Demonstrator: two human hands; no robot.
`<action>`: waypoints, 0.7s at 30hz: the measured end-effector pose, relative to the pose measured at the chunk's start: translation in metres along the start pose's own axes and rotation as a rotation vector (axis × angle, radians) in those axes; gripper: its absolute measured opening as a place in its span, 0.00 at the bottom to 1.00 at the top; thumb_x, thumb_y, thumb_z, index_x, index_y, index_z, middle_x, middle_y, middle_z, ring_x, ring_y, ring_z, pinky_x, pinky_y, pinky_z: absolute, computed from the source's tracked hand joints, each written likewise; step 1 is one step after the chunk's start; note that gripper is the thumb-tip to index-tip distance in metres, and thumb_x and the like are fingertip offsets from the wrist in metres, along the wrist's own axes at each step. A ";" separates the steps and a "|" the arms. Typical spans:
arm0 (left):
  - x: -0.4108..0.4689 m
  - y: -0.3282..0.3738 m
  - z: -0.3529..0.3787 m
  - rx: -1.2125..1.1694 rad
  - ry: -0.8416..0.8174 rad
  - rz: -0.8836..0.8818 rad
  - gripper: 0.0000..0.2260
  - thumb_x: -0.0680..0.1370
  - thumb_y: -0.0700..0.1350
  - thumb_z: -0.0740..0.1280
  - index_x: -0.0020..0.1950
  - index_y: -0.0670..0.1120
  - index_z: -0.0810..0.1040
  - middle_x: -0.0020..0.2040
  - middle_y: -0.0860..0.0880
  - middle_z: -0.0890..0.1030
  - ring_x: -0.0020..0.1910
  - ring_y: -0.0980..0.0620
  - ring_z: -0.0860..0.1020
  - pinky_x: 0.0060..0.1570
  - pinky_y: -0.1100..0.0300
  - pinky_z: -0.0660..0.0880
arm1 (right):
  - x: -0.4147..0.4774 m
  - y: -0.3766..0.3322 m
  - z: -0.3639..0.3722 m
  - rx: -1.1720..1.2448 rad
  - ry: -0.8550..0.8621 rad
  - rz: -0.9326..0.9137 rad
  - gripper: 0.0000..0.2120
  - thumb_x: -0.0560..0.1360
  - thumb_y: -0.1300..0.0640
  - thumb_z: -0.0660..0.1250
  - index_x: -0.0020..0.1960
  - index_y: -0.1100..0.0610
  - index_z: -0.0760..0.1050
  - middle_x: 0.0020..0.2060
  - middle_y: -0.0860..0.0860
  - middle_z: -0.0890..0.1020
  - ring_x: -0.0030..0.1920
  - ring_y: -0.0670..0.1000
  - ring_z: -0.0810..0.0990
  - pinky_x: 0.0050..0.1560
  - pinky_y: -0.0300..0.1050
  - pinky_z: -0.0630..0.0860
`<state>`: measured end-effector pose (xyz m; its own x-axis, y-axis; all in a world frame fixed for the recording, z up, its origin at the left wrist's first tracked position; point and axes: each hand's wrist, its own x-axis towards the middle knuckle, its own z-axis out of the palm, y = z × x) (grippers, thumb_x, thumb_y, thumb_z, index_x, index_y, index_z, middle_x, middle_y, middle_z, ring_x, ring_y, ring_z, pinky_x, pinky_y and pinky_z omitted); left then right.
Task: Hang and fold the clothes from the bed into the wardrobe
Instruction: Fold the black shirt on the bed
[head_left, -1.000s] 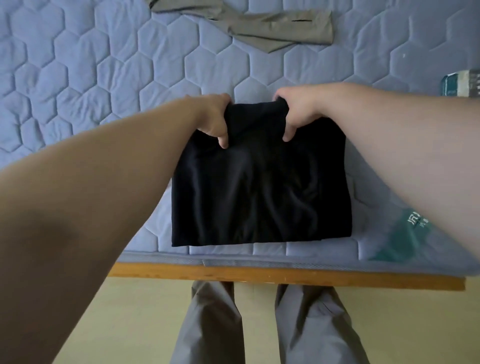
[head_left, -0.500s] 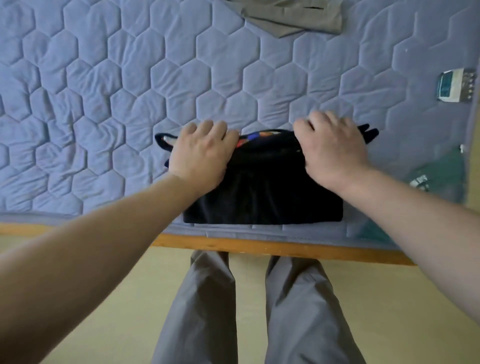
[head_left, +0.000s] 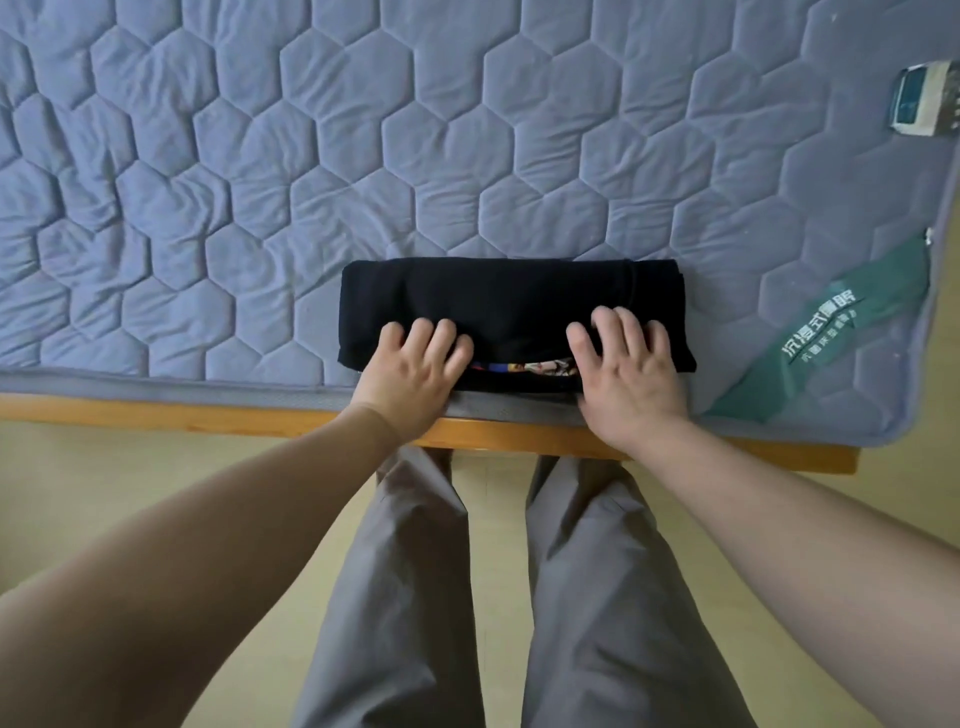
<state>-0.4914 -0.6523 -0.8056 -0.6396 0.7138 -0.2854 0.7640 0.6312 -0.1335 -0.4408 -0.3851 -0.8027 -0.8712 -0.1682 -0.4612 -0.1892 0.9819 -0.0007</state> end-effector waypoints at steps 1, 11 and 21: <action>0.003 0.001 -0.002 0.022 -0.034 0.007 0.27 0.71 0.50 0.67 0.67 0.41 0.68 0.56 0.41 0.71 0.47 0.41 0.68 0.42 0.49 0.66 | 0.002 0.000 0.001 -0.030 -0.037 -0.001 0.43 0.65 0.51 0.77 0.72 0.55 0.56 0.69 0.61 0.61 0.70 0.63 0.61 0.65 0.65 0.65; -0.001 -0.008 -0.080 -0.074 -0.239 -0.206 0.30 0.69 0.47 0.70 0.69 0.45 0.64 0.61 0.45 0.68 0.52 0.44 0.70 0.49 0.50 0.69 | -0.007 0.000 -0.105 0.093 -0.051 -0.050 0.17 0.76 0.64 0.62 0.64 0.55 0.72 0.54 0.55 0.78 0.56 0.60 0.77 0.50 0.55 0.72; -0.043 -0.030 -0.248 -0.437 -0.256 -0.460 0.53 0.65 0.64 0.77 0.80 0.50 0.52 0.71 0.48 0.68 0.71 0.43 0.69 0.73 0.47 0.62 | -0.067 0.009 -0.296 0.120 0.100 -0.236 0.08 0.82 0.55 0.60 0.60 0.52 0.71 0.56 0.51 0.78 0.58 0.57 0.77 0.50 0.52 0.67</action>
<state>-0.5083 -0.6265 -0.5540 -0.8096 0.2828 -0.5143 0.2803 0.9562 0.0847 -0.5186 -0.3910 -0.5092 -0.8507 -0.3956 -0.3463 -0.3425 0.9167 -0.2058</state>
